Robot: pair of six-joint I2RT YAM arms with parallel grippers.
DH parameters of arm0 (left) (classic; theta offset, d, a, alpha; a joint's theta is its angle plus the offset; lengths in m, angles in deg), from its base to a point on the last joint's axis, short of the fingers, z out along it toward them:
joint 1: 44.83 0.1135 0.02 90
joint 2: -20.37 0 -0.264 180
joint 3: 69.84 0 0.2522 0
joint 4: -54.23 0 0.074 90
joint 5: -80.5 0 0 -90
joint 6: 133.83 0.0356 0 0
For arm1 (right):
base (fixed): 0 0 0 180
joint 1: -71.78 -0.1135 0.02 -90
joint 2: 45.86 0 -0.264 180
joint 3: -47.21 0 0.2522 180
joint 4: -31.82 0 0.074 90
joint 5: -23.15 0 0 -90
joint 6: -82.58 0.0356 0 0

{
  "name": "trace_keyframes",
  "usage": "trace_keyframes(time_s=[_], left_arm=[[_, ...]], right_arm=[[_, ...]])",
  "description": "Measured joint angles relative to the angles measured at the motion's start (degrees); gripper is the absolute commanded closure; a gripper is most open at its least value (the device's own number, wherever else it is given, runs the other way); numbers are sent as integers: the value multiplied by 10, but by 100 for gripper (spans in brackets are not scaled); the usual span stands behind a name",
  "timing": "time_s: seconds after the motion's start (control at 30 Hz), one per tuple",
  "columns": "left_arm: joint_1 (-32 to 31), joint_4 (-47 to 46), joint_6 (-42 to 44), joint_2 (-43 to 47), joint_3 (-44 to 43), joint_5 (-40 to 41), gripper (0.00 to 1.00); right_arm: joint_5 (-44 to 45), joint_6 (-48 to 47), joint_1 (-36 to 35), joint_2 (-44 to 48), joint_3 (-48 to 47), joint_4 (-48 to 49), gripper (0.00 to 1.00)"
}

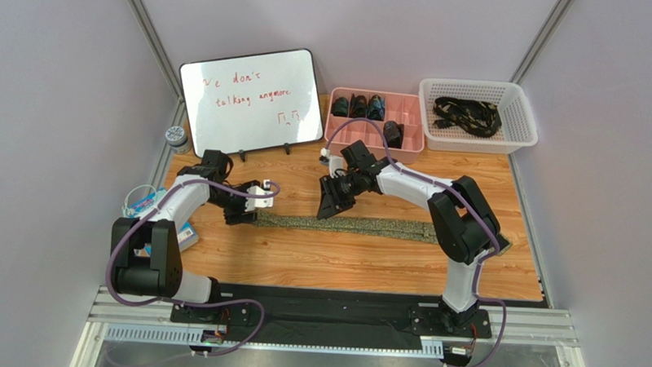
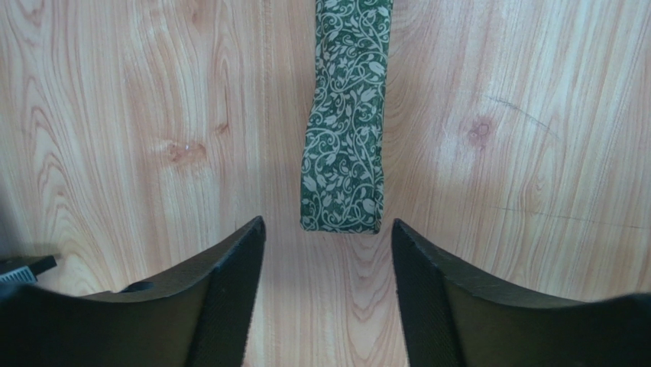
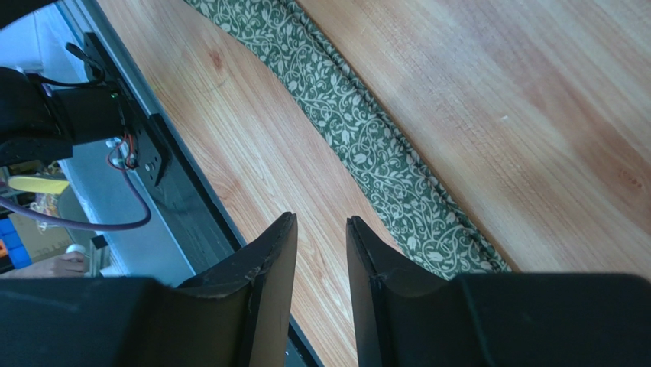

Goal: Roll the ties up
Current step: Flatten out the tie at the center of the board.

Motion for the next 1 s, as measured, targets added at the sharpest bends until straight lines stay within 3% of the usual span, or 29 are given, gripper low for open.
trace_keyframes(time_s=[0.27, 0.5, 0.53, 0.57, 0.7, 1.0], left_arm=[[-17, -8, 0, -5, 2, 3, 55], [-28, 13, -2, -5, -4, 2, 75], [-30, 17, -3, -5, -7, 1, 88], [-35, 23, -5, -5, -14, 0, 93], [-62, 30, -21, 1, -25, -7, 95], [-146, 10, -92, 2, -48, -14, 95]], right_arm=[[-21, 48, 0, -21, -16, 32, 76], [-30, 71, 0, -24, -18, 44, 73], [-32, 75, 0, -24, -18, 46, 73], [-35, 78, 0, -24, -18, 48, 71], [-47, 100, 1, -24, -18, 62, 63], [-92, 160, 13, -24, -10, 103, 58]])
